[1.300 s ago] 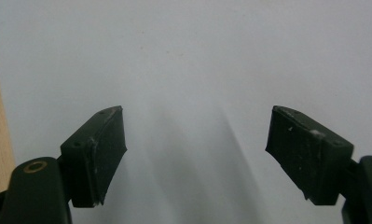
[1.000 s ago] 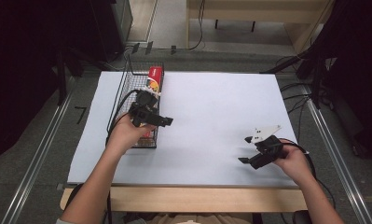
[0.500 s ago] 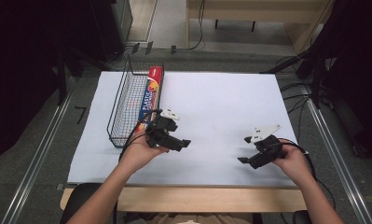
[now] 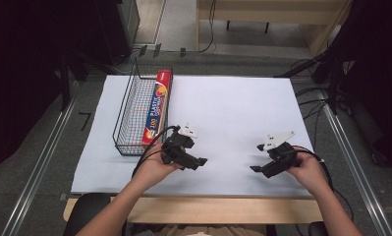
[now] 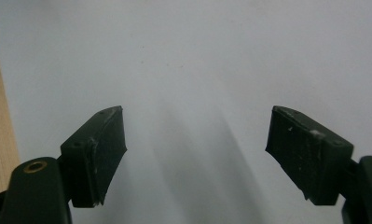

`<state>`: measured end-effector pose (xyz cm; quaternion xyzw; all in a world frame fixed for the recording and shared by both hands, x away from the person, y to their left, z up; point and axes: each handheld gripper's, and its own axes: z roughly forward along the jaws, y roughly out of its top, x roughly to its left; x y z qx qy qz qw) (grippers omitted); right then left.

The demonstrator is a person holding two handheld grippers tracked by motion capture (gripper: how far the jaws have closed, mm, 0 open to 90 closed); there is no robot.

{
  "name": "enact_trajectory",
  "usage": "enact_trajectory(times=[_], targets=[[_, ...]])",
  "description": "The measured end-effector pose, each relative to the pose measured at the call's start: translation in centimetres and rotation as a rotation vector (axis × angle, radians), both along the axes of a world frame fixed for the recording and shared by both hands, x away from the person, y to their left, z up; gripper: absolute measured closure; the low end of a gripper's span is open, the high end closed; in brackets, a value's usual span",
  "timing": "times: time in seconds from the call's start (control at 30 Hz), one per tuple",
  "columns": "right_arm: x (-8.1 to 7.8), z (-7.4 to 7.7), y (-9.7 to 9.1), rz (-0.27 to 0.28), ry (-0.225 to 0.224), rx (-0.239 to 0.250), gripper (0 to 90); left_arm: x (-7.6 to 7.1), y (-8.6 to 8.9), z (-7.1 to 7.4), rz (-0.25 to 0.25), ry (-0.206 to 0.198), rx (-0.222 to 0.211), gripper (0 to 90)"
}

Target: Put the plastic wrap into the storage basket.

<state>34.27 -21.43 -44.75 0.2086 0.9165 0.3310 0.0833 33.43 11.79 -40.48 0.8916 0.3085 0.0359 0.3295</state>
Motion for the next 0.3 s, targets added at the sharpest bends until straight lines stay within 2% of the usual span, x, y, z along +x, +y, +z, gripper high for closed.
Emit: enact_trajectory(times=[0.07,0.2,0.3], targets=[[0.0,0.0,0.0,0.003,0.001,-0.003,20.3,0.1,0.0,-0.2,0.007,0.006,-0.006,22.4],[0.1,-0.1,0.0,0.003,0.002,-0.005,20.3,0.1,-0.2,-0.8,0.012,-0.008,-0.012,20.8],[0.1,-0.1,0.0,0.004,0.003,-0.006,20.3,0.1,-0.4,-1.5,0.001,-0.002,0.003,20.7]])
